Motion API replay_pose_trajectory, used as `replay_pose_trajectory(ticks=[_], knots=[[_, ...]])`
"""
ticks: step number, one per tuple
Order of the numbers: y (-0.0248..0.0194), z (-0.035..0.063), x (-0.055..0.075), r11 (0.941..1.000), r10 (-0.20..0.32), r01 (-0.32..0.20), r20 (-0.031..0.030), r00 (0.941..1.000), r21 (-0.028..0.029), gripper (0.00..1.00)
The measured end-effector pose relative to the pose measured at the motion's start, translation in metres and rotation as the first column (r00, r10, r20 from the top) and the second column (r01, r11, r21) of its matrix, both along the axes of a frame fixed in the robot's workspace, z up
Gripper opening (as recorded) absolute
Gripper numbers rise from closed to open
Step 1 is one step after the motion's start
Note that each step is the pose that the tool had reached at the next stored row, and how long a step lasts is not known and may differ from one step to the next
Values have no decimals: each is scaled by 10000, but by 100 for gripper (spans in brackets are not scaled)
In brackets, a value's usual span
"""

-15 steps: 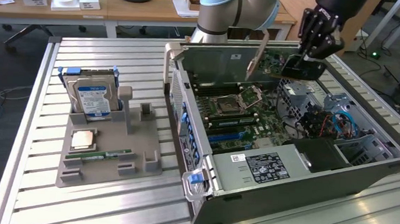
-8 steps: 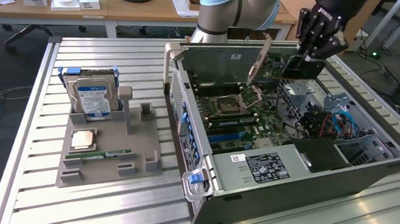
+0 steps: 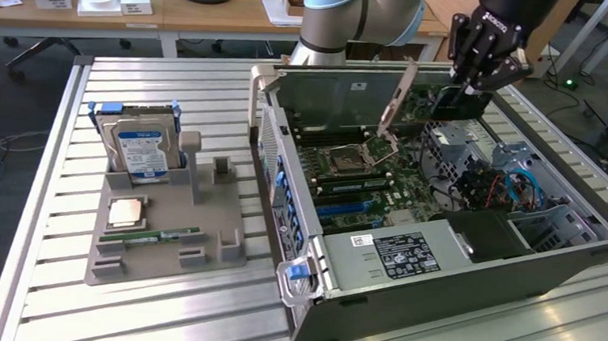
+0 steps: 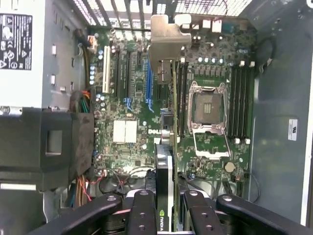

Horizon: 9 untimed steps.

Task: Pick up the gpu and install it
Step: 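Insert the gpu into the slot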

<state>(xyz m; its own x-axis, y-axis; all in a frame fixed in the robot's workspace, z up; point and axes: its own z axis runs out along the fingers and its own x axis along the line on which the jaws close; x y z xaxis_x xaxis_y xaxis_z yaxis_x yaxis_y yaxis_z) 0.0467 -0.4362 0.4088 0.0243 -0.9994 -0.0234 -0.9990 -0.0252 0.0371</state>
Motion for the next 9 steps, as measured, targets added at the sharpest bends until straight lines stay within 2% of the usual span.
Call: replay_pose_trajectory(ticks=[2,9], knots=[[0,-3,-6,10000,50,-50,142,9999,-3,26],[0,-8,-13,10000,68,-68,153,9999,2,26]])
